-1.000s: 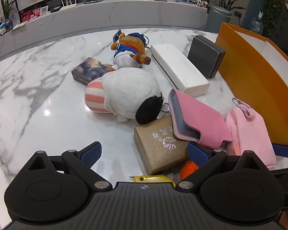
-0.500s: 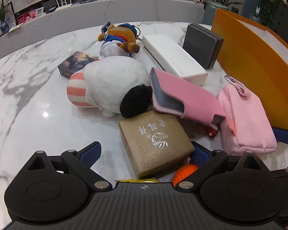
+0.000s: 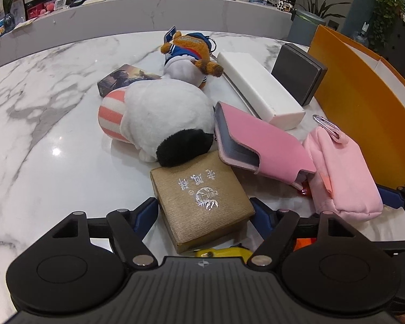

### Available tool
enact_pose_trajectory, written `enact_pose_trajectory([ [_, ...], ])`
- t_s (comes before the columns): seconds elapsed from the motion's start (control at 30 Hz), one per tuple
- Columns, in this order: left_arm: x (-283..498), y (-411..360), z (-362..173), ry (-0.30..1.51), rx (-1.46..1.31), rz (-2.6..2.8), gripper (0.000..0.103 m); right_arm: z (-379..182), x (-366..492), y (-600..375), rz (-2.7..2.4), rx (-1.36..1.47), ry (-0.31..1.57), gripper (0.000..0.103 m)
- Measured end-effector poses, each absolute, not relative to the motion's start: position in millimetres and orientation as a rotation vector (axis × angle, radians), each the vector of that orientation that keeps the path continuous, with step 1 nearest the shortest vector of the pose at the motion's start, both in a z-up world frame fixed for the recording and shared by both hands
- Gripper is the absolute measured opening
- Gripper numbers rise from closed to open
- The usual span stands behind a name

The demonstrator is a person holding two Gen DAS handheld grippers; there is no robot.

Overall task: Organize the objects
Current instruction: 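Grasp the gold square box with the left tool while the right tool grasps the pink pouch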

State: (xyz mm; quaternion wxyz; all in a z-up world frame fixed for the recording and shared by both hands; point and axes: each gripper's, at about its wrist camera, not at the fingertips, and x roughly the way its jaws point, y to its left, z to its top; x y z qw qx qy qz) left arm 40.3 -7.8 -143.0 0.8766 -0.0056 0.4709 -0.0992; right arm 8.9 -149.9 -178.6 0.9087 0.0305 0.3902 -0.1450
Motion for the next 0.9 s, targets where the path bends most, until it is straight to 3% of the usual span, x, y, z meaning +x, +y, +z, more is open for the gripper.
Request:
enact_pose_trajectory([
  [0.27,44,6,-145,1.022,-0.048,-0.247,0.089,-173,-3,-150,-0.246,0.061,0.853,0.092],
  [0.43,45,3,-147,1.002,-0.044,-0.233,0.090,-165,8,-161,-0.292,0.199,0.803,0.098],
  [0.8,40,-1,-151,0.949,0.011,-0.205,0.087,-180,23,-164,-0.391,0.304,0.801,0.098],
  [0.9,38,0,-151,0.931,-0.005,-0.192,0.087,-189,28,-169,-0.372,0.324,0.843,0.091],
])
